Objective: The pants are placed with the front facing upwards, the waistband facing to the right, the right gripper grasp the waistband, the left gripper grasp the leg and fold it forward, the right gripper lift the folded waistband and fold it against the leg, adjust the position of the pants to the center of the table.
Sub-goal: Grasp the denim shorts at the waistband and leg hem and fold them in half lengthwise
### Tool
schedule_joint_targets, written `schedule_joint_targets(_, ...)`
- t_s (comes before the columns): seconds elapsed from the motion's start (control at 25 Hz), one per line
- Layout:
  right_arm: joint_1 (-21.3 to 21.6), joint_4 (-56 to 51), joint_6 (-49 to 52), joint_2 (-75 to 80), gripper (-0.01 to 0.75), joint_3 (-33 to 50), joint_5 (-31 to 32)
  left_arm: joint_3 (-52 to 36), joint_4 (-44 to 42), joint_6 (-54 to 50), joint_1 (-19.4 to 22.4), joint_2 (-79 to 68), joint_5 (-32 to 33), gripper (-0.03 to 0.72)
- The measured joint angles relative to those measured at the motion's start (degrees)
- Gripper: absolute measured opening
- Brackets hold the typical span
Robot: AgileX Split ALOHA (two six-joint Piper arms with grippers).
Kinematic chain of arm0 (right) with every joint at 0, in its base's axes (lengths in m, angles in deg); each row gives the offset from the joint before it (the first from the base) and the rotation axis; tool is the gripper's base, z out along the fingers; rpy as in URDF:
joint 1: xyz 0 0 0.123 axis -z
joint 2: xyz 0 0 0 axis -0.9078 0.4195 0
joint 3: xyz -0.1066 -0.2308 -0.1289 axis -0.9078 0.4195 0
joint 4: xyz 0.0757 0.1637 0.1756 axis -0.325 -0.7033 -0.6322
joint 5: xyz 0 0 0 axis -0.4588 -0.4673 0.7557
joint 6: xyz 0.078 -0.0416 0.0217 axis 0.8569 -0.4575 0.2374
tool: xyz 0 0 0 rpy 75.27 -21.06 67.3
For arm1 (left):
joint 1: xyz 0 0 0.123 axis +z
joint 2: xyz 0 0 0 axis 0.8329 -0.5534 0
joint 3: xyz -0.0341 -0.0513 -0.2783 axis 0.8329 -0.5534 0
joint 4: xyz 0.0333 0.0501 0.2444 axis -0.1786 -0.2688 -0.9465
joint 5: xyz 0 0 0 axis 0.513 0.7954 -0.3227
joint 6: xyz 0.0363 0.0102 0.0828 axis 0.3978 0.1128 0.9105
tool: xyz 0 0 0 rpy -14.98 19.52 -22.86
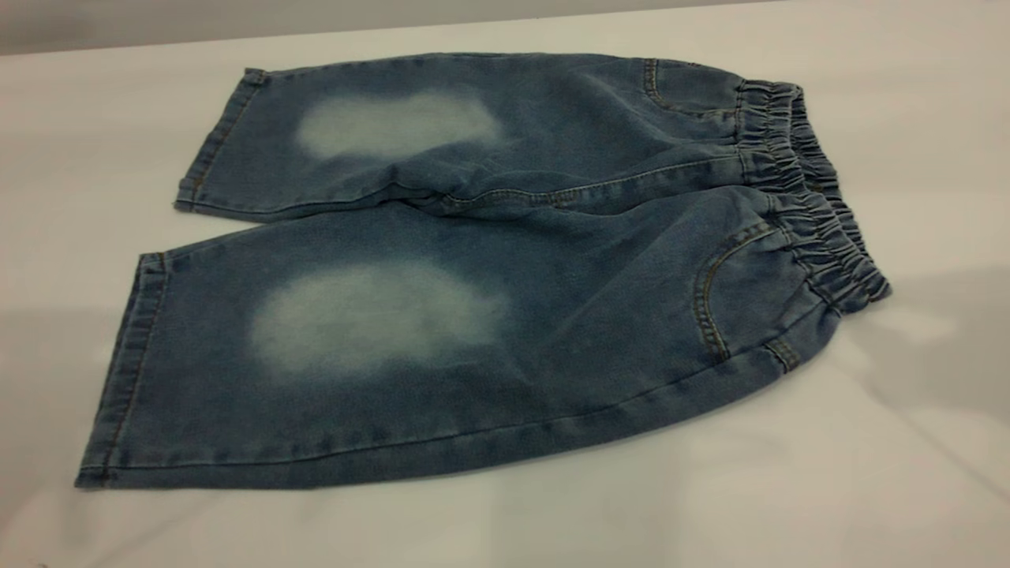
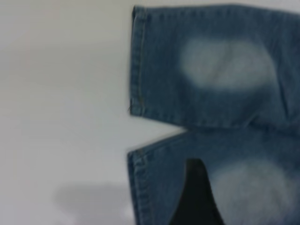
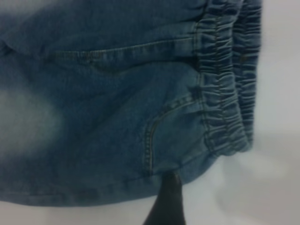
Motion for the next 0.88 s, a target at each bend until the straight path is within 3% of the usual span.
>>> schedule_joint_targets(0.6,1.79,-9.32,-9.48,12.39,0.587,4.72,-8.59,0.0,1.62,-0.05,0.0,0.0,-2.72,0.469)
schedule_joint_targets(0.88,2.93,-19.91,-20.35,17.69,0.526,5.07,-9.65,0.0,1.62,-0.05,0.0,0.0,-2.77,0.469)
